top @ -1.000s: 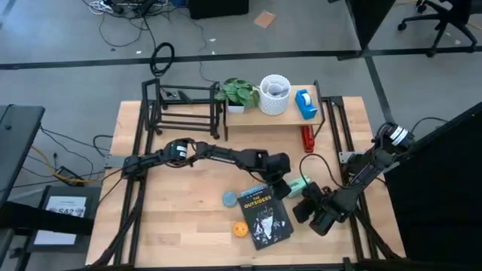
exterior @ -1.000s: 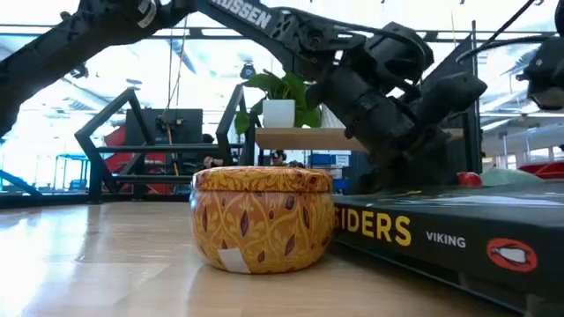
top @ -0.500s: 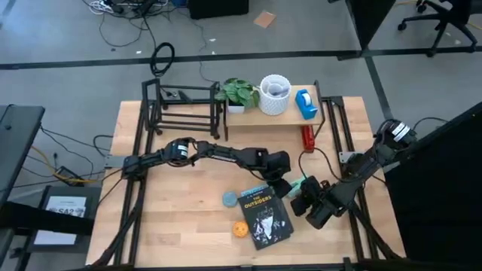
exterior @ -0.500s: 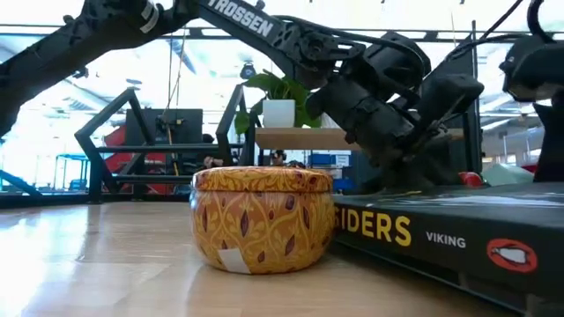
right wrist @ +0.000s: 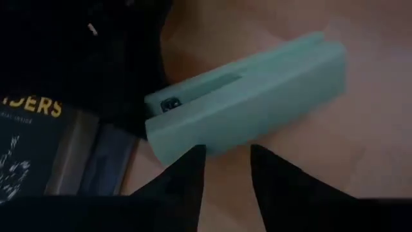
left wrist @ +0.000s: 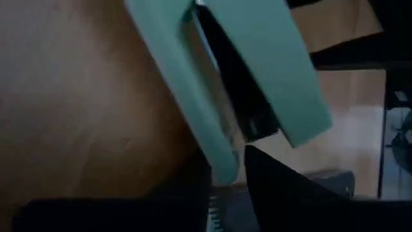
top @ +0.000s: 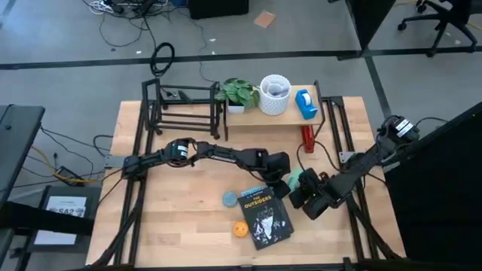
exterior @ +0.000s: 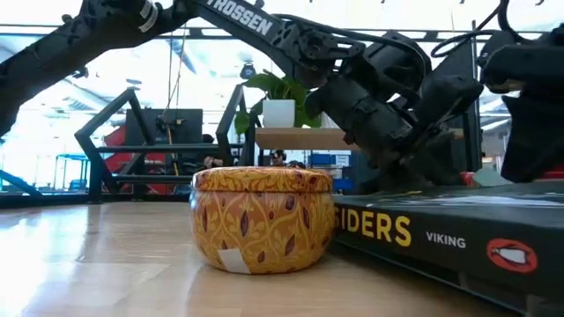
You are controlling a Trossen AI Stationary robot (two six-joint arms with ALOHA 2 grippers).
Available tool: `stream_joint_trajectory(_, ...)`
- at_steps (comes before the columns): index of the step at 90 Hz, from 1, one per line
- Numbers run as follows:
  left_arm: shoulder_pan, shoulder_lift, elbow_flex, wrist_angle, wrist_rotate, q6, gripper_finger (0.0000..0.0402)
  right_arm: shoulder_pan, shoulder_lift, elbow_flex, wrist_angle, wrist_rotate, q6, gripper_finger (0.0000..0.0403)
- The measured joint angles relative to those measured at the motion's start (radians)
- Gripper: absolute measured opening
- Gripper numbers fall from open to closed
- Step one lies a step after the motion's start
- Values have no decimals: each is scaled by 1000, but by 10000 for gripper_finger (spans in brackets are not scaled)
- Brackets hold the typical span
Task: Stock shelves
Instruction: Put the green stapler under the shelf
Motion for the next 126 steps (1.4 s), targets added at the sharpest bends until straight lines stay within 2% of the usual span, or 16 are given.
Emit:
stream_joint_trajectory(12, 8, -12, -2, -7, 44, 20, 142, -21, 0, 0, 9, 0, -27, 100)
stream_joint_trajectory(23, 18, -33, -3, -43, 39, 57, 161, -34, 0, 0, 27, -1, -51, 100)
stream_joint_trajectory(46, 31, -78, -4, -189, -106, 95, 165, -57, 1, 0, 63, 3, -86, 100)
stream_joint_trajectory(72, 15, -80, -3, -203, -175, 164, 161, -56, 1, 0, 78, -31, -131, 100)
stream_joint_trajectory(84, -5, -80, -2, -199, -247, 194, 131, -22, 1, 0, 83, -34, -102, 100)
stream_joint_trajectory(97, -15, -80, -2, -181, -289, 227, 33, 28, 1, 0, 107, -23, -74, 100)
stream_joint_trajectory(101, -15, -80, -2, -165, -283, 230, 17, 45, 1, 0, 117, -10, -74, 100)
stream_joint_trajectory(118, -1, -80, -2, -89, -119, 152, 4, 122, 20, 0, 119, 26, -109, 100)
stream_joint_trajectory(126, 8, -80, -2, -30, -23, 96, 2, 155, 42, 0, 126, 11, -117, 100)
